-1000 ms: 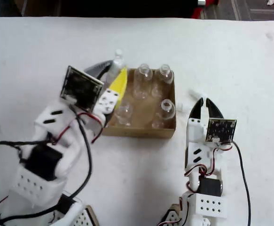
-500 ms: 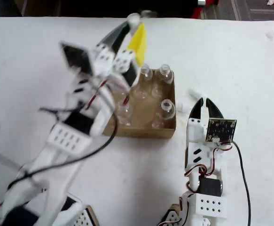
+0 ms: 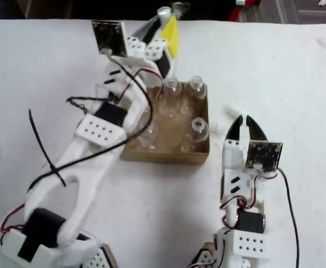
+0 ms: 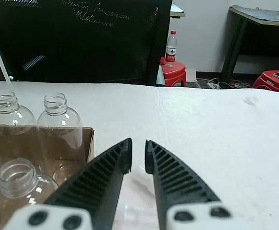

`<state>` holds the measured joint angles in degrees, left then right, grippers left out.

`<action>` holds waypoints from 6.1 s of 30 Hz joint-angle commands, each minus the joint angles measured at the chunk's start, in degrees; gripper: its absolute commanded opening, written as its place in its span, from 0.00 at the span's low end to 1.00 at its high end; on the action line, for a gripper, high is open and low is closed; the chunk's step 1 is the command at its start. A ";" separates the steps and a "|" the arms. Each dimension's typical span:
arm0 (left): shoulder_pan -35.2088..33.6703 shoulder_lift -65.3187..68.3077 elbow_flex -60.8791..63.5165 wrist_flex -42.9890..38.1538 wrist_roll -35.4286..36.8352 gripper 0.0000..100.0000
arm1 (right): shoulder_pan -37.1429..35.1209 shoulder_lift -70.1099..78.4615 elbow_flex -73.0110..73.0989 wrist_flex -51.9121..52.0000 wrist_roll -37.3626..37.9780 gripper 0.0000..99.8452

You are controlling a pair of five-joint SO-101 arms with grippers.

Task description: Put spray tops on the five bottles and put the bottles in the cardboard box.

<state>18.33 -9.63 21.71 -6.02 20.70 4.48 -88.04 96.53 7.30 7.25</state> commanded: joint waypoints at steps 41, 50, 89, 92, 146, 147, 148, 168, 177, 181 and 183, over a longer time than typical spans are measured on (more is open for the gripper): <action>-0.40 -2.95 -13.63 12.40 1.23 0.02 | -0.48 0.31 0.62 -1.54 0.97 0.04; 0.48 -6.29 -13.63 19.69 1.23 0.02 | -0.48 0.31 0.62 -1.63 0.97 0.04; 2.42 0.48 3.96 3.25 0.70 0.02 | -0.48 0.31 0.62 -1.63 0.97 0.04; 2.68 0.57 9.41 -5.80 -0.79 0.02 | -0.48 0.31 0.62 -1.63 0.97 0.04; 3.38 6.11 25.85 -20.48 -8.79 0.24 | -0.48 0.31 0.62 -1.63 0.97 0.04; 3.38 6.11 24.97 -18.99 -7.65 0.27 | -0.48 0.31 0.62 -1.63 0.97 0.04; 3.21 5.67 24.35 -17.32 -6.95 0.28 | -0.48 0.31 0.62 -1.63 0.97 0.04; -10.95 -28.53 -2.11 43.25 -6.86 0.26 | -0.48 0.31 0.62 -1.63 0.97 0.04; -29.05 -6.20 -23.65 63.03 -6.95 0.26 | -0.48 0.31 0.62 -1.45 0.97 0.04; -29.49 7.16 -27.16 67.52 -6.95 0.26 | -0.57 0.31 0.62 -1.36 0.97 0.04; -27.91 13.93 -28.13 67.78 -6.95 0.26 | -0.57 0.31 0.62 -1.36 0.97 0.04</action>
<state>-10.68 -6.73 -1.58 60.09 13.49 4.48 -88.04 96.53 7.03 7.25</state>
